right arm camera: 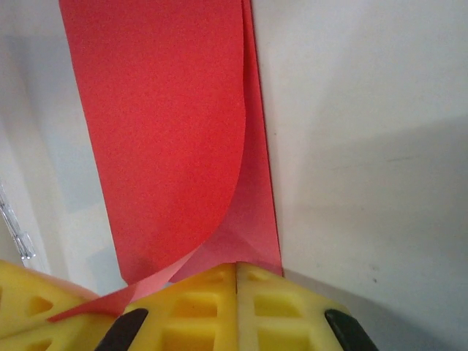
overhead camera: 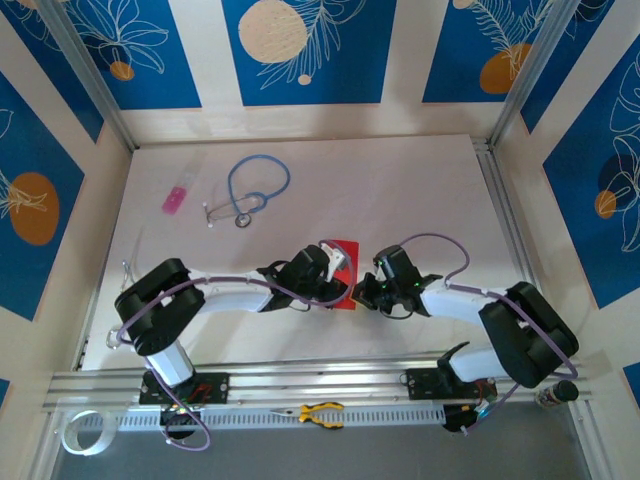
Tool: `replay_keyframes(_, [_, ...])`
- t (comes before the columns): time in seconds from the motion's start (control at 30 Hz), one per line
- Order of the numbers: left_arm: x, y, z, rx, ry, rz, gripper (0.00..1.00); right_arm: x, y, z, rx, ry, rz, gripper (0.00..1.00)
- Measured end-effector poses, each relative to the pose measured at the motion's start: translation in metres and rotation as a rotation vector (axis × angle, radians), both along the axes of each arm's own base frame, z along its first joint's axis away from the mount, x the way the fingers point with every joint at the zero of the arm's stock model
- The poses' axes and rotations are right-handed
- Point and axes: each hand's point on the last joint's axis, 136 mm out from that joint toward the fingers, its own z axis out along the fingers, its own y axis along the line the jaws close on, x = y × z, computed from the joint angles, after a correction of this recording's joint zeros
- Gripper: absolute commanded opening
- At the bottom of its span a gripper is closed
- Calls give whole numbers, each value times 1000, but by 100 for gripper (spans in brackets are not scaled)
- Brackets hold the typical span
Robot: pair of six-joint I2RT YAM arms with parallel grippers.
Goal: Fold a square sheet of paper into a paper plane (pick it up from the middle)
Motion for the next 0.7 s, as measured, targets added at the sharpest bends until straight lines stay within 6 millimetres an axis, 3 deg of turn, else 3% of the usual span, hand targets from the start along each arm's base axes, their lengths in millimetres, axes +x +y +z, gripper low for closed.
replay_keyframes(0.37, [1,-1,0,-15,19,23,0,3,-6,-8,-45,16,6,0])
replay_keyframes(0.7, [8,-9,-5,-57,45,68,0,4,-16,-2,-70,12,13,0])
